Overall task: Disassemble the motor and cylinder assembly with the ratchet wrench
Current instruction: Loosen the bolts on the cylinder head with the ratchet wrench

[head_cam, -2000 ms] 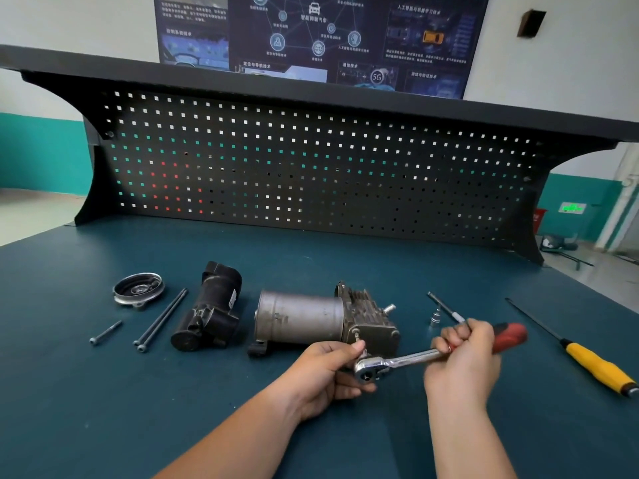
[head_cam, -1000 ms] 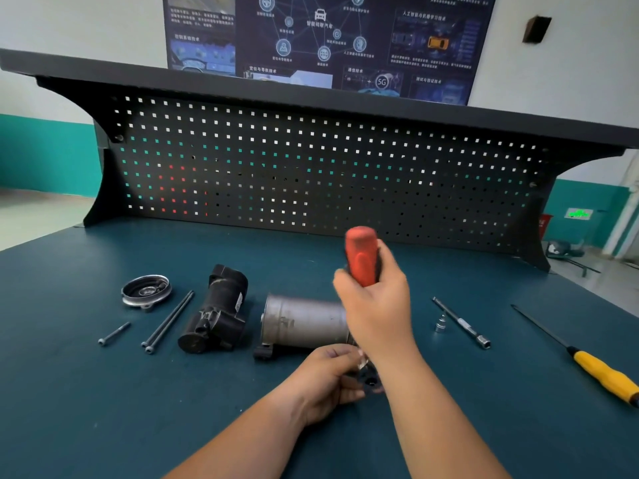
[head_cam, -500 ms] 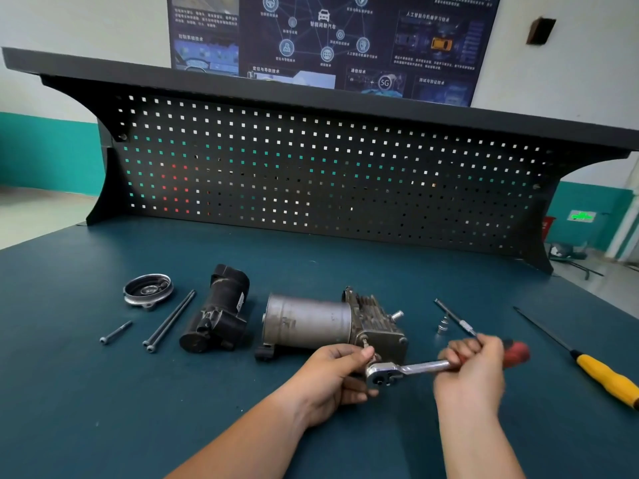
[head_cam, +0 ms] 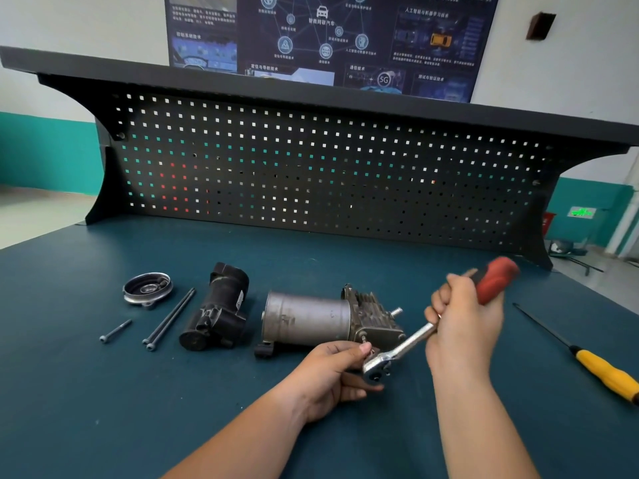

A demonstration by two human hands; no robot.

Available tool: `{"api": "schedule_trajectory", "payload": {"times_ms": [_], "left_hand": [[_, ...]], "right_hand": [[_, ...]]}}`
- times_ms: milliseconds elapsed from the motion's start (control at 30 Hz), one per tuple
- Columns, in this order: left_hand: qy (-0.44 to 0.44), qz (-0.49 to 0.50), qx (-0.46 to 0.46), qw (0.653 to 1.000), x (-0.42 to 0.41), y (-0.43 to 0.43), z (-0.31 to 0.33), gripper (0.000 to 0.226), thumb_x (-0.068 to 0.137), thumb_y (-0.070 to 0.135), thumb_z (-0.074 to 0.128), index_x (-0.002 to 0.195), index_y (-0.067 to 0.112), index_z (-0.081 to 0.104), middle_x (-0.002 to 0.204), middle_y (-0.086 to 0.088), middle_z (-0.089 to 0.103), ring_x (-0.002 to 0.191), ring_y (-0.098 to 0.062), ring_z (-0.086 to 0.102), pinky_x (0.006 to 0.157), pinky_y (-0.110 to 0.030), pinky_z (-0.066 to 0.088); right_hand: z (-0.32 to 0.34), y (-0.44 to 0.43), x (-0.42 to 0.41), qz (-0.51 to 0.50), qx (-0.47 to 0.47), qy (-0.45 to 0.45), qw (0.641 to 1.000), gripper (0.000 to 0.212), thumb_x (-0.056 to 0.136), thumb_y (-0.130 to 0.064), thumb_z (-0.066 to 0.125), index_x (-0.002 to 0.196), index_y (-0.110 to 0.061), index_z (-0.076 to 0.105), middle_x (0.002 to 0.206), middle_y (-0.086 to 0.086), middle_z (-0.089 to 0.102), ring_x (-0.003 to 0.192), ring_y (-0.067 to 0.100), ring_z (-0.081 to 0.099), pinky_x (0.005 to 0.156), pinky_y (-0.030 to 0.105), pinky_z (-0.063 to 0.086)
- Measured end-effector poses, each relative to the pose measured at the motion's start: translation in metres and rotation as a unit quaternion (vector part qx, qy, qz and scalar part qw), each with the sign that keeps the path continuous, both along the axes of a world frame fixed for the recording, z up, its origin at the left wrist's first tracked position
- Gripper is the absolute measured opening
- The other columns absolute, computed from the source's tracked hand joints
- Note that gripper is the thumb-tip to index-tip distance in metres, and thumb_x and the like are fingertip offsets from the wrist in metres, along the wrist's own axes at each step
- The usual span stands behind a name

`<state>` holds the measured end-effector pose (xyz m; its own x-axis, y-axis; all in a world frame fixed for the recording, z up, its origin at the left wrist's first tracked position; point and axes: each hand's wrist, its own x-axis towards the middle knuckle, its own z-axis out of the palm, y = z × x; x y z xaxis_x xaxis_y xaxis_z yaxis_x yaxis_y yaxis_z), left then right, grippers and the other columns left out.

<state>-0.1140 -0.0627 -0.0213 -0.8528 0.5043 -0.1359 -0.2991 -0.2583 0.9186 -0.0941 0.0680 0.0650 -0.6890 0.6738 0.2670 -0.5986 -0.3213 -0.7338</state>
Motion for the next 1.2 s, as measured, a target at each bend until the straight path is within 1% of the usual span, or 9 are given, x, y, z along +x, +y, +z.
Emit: {"api": "schedule_trajectory", "payload": {"times_ms": [133, 300, 400, 533, 633, 833, 933, 1033, 1200], "left_hand": [[-0.001, 0.001, 0.001, 1.000, -0.001, 0.000, -0.001, 0.012, 0.089, 0.022, 0.058, 0.080, 0.015, 0.063, 0.070, -0.003, 0.072, 0.054, -0.015, 0.069, 0.039, -0.016, 0.046], [-0.004, 0.008, 0.000, 1.000, -0.001, 0.000, -0.002, 0.012, 0.093, 0.020, 0.055, 0.085, 0.013, 0.061, 0.068, -0.001, 0.070, 0.056, -0.015, 0.069, 0.044, -0.018, 0.049], [0.008, 0.001, -0.012, 1.000, -0.002, 0.000, -0.004, 0.023, 0.097, 0.014, 0.050, 0.079, 0.015, 0.064, 0.067, 0.000, 0.069, 0.059, -0.013, 0.067, 0.053, -0.020, 0.051], [0.025, 0.007, -0.014, 1.000, -0.002, -0.002, -0.003, 0.014, 0.092, 0.005, 0.051, 0.087, 0.010, 0.064, 0.083, -0.011, 0.066, 0.073, -0.022, 0.063, 0.066, -0.029, 0.052], [0.025, 0.019, -0.015, 0.999, -0.001, -0.001, -0.003, 0.011, 0.093, 0.005, 0.051, 0.093, 0.007, 0.063, 0.096, -0.019, 0.057, 0.087, -0.031, 0.057, 0.073, -0.033, 0.049], [0.010, 0.026, -0.015, 0.999, 0.001, 0.001, 0.000, 0.014, 0.094, 0.017, 0.054, 0.083, 0.013, 0.062, 0.064, 0.001, 0.067, 0.051, -0.010, 0.063, 0.042, -0.016, 0.045], [0.003, 0.042, -0.004, 0.999, 0.000, 0.001, -0.001, 0.014, 0.090, 0.020, 0.059, 0.079, 0.015, 0.067, 0.069, -0.003, 0.063, 0.060, -0.015, 0.052, 0.038, -0.015, 0.040], [0.005, 0.041, -0.009, 0.999, -0.001, 0.002, -0.003, 0.032, 0.091, 0.018, 0.058, 0.063, 0.018, 0.073, 0.061, 0.001, 0.063, 0.055, -0.013, 0.051, 0.037, -0.014, 0.036], [0.021, 0.034, -0.023, 0.999, -0.001, 0.003, -0.002, 0.018, 0.092, 0.016, 0.056, 0.079, 0.014, 0.068, 0.061, 0.000, 0.066, 0.043, -0.008, 0.059, 0.036, -0.013, 0.035]], "right_hand": [[0.014, -0.016, -0.008, 0.032, 0.168, -0.022, 0.985, 0.029, 0.081, 0.001, 0.051, 0.072, -0.025, 0.044, 0.045, -0.011, 0.040, 0.037, 0.005, 0.035, 0.036, 0.019, 0.028], [0.023, -0.049, -0.009, 0.024, 0.388, -0.024, 0.921, 0.015, 0.064, -0.018, 0.054, 0.064, -0.030, 0.045, 0.049, -0.011, 0.038, 0.044, 0.007, 0.033, 0.043, 0.019, 0.031], [0.021, -0.069, -0.007, 0.046, 0.474, 0.011, 0.879, 0.016, 0.066, -0.017, 0.053, 0.065, -0.025, 0.039, 0.048, -0.013, 0.038, 0.043, 0.005, 0.032, 0.042, 0.012, 0.028], [0.013, -0.085, -0.005, 0.066, 0.526, 0.015, 0.848, 0.024, 0.066, -0.018, 0.052, 0.061, -0.038, 0.039, 0.047, -0.014, 0.039, 0.044, 0.006, 0.034, 0.044, 0.014, 0.029], [0.013, -0.081, -0.005, 0.057, 0.493, 0.021, 0.868, 0.024, 0.067, -0.016, 0.052, 0.061, -0.036, 0.039, 0.047, -0.013, 0.036, 0.045, 0.007, 0.031, 0.044, 0.014, 0.027], [0.016, -0.054, -0.005, 0.022, 0.368, -0.012, 0.929, 0.014, 0.069, -0.014, 0.056, 0.068, -0.020, 0.043, 0.052, -0.009, 0.033, 0.047, 0.008, 0.030, 0.044, 0.019, 0.029], [0.016, -0.037, -0.006, 0.029, 0.245, -0.038, 0.968, 0.028, 0.077, -0.007, 0.058, 0.065, -0.031, 0.050, 0.051, -0.006, 0.037, 0.045, 0.013, 0.033, 0.043, 0.025, 0.030], [0.011, -0.016, -0.004, 0.032, 0.089, -0.030, 0.995, 0.029, 0.084, 0.002, 0.051, 0.074, -0.024, 0.045, 0.044, -0.013, 0.039, 0.036, 0.004, 0.033, 0.035, 0.016, 0.026], [-0.011, 0.014, -0.001, 0.001, -0.101, -0.031, 0.994, 0.024, 0.089, -0.002, 0.042, 0.076, -0.021, 0.036, 0.043, -0.013, 0.036, 0.037, 0.003, 0.032, 0.035, 0.016, 0.023]]}}
